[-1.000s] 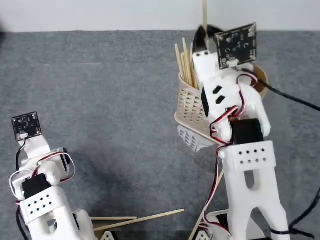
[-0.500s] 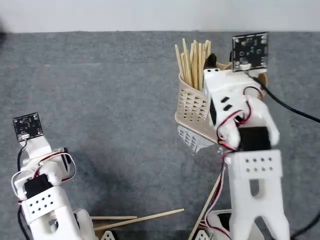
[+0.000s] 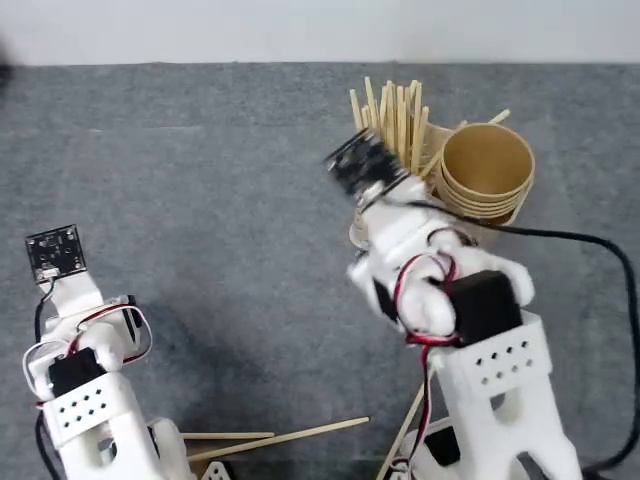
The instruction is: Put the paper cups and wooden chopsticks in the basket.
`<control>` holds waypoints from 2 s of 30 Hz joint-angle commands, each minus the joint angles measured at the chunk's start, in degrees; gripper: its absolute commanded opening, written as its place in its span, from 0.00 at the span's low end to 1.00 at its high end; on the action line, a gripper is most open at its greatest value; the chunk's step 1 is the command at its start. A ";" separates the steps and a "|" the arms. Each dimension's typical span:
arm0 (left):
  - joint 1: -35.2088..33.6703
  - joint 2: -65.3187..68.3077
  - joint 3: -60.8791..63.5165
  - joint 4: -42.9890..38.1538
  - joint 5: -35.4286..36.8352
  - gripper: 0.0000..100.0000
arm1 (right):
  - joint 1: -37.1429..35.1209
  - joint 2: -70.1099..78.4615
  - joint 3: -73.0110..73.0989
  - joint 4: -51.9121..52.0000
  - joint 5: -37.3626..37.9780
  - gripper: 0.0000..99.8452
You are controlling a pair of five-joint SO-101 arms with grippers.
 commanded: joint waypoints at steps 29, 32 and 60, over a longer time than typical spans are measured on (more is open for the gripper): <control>-13.19 -0.79 -3.74 -4.75 0.62 0.18 | -52.00 -4.53 46.24 -26.42 -10.46 0.13; -13.19 -0.79 -3.74 -4.75 0.70 0.18 | -53.41 -4.44 46.33 -27.65 -10.64 0.17; -13.19 -0.79 -3.12 -4.66 0.70 0.18 | -55.16 17.01 43.78 -40.48 -10.73 0.19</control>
